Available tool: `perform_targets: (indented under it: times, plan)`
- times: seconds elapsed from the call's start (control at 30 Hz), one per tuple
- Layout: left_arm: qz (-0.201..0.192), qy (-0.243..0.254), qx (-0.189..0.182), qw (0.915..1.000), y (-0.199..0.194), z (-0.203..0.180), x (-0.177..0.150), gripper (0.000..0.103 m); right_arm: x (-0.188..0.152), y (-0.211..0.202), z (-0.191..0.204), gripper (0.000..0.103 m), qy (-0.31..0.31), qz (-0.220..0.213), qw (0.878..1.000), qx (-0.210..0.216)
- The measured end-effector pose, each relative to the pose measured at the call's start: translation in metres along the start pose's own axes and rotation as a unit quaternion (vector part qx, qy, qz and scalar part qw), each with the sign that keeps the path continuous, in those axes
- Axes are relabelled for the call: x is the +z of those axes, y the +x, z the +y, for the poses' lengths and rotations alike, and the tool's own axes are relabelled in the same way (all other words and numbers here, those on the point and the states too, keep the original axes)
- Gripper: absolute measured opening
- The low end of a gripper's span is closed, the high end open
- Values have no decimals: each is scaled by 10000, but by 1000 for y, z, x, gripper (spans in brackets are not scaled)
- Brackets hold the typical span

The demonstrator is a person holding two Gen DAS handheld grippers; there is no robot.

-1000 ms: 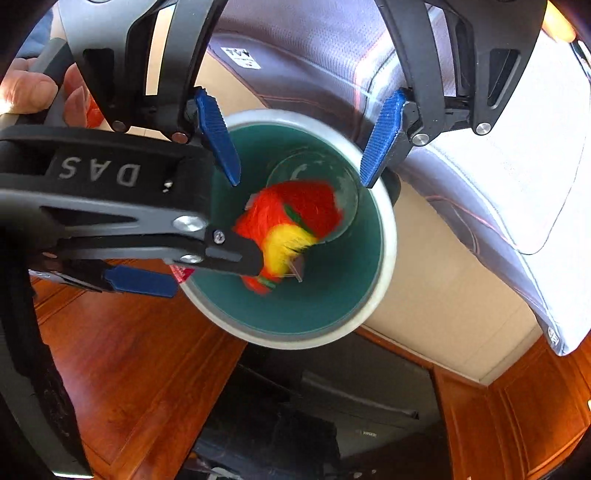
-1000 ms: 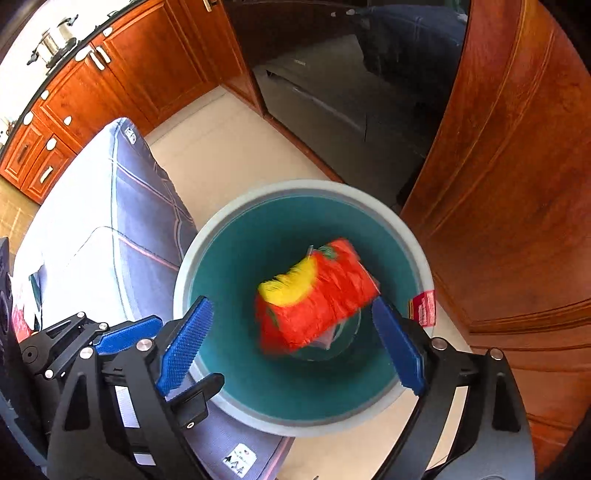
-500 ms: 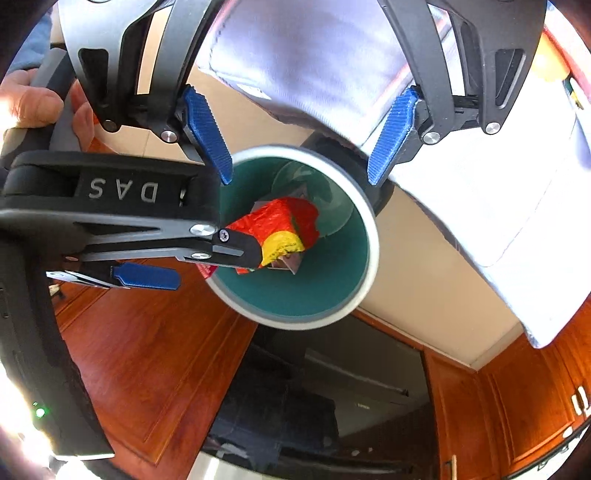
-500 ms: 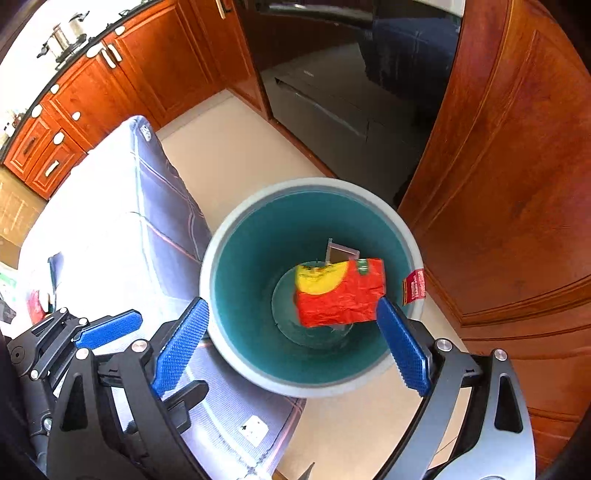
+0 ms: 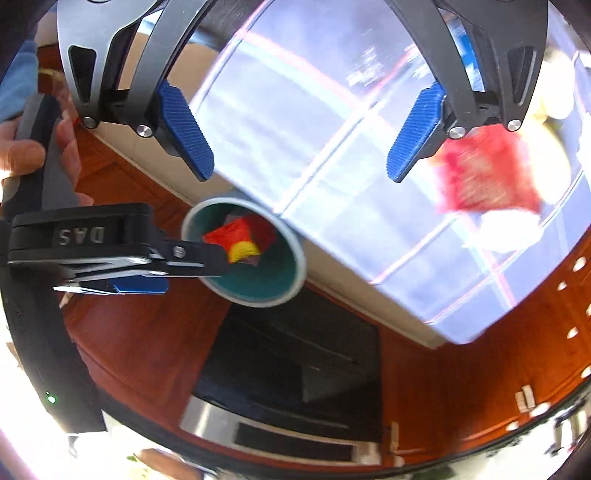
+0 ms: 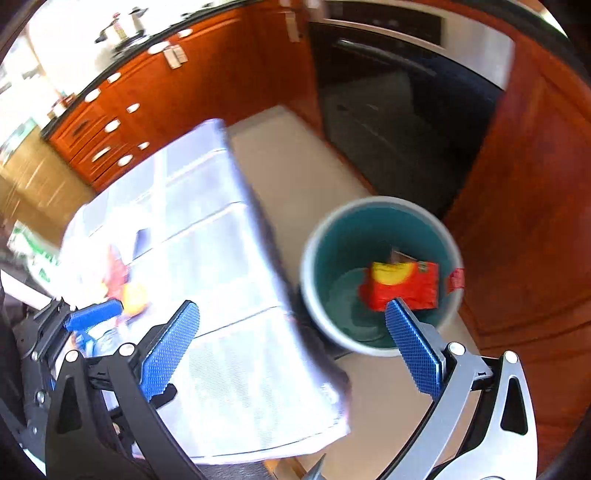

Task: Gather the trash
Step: 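Return both tools to the table and grasp the water bottle with the right tool, then grasp the white tissue with the left tool while the right tool holds the water bottle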

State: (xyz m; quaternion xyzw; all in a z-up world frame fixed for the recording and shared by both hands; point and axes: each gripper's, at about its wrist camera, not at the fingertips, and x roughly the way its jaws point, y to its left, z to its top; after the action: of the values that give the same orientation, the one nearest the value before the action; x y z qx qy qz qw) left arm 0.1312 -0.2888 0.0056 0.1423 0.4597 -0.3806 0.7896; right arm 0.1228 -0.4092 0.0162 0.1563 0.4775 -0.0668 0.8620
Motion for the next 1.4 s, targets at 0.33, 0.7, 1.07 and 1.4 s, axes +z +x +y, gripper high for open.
perform_targets:
  times: [0.33, 0.7, 1.07, 1.4]
  plan:
    - [-390, -948, 740, 9920, -75, 110, -82, 99, -19, 18, 135, 97, -1372, 506, 9865, 743]
    - [-139, -1670, 859, 9821, -76, 175, -147, 99, -56, 75, 212, 97, -2579, 1127, 9570, 710]
    - [-70, -1763, 871, 9804, -69, 181, -158, 99, -70, 102, 221, 97, -2812, 1236, 9481, 821]
    - [-11, -1649, 794, 9831, -61, 168, -146, 99, -82, 82, 175, 74, -1945, 1160, 9668, 1185]
